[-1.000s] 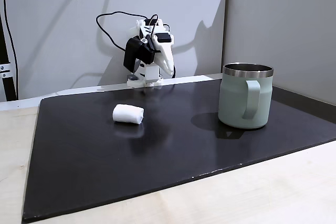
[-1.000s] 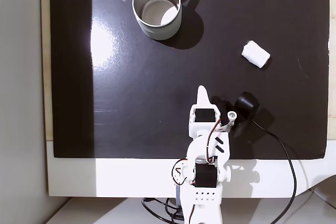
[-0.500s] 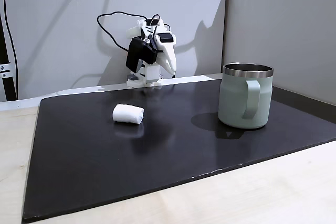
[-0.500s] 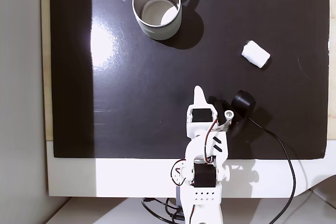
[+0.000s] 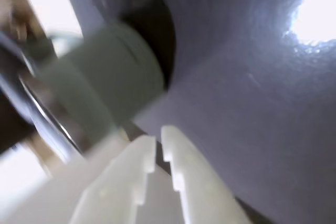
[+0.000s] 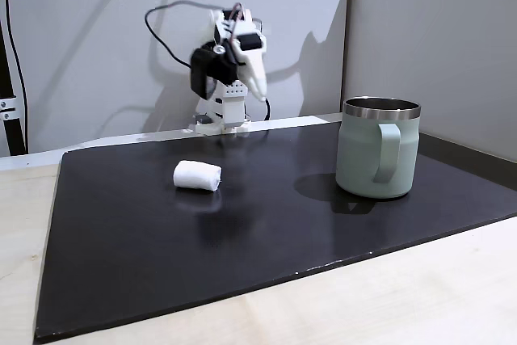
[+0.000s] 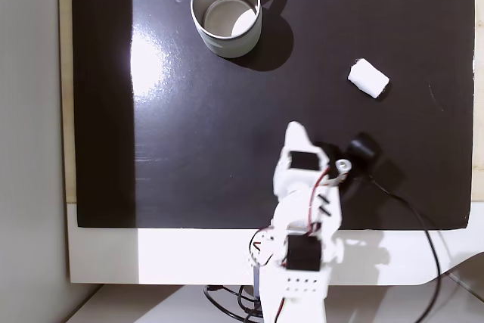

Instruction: Grasp a gauze and put it in the cup.

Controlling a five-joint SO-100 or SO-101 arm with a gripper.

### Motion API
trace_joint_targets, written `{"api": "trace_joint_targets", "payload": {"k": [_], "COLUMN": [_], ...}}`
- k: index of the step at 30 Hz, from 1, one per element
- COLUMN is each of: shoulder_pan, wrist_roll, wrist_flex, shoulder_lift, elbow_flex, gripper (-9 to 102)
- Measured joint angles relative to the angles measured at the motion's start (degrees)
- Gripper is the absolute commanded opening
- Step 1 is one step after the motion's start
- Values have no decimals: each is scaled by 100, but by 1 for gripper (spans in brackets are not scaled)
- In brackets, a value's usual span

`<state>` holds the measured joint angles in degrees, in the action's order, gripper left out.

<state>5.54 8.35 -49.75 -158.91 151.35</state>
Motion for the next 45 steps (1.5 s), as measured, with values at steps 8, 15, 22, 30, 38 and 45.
{"api": "trace_joint_targets", "payload": {"k": [8, 15, 22, 30, 38, 45], "shoulder_pan": [466, 1230, 1582, 1652, 1819, 1960], "wrist_roll": [826, 1661, 1617, 1485, 1371, 1310], "wrist_flex": [-1037, -2804, -3357, -4140, -4228, -4289], "shoulder_lift": [2874, 5432, 6750, 8147, 9360, 10468], "elbow_flex": [-2777, -5511, -6732, -8042, -8771, -9554], "gripper": [8, 18, 32, 41, 42, 42]}}
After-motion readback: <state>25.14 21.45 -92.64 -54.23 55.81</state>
